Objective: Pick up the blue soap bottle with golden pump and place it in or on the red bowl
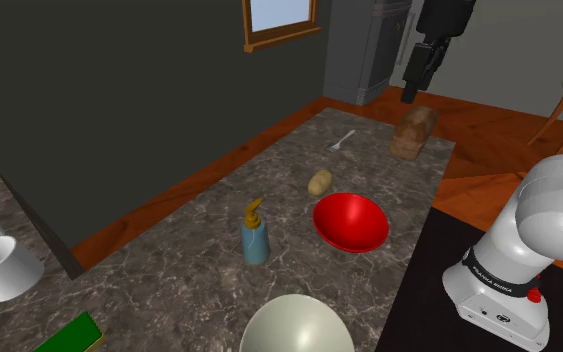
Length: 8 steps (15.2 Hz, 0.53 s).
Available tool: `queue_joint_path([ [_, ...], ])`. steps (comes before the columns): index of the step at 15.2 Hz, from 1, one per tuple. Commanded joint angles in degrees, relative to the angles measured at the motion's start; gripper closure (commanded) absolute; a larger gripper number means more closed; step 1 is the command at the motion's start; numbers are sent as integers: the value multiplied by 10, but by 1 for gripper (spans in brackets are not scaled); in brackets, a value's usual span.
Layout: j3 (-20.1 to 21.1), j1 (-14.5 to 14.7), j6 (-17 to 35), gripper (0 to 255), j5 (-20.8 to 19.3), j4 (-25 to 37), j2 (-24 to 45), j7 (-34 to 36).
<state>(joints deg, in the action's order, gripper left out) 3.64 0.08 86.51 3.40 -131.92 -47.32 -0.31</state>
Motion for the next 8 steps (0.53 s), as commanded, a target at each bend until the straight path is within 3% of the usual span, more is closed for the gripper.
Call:
queue_joint_path([
  [1,0,0,0,0,0,0,0,0],
  [8,95,12,100,0,63,-71,-5,119],
])
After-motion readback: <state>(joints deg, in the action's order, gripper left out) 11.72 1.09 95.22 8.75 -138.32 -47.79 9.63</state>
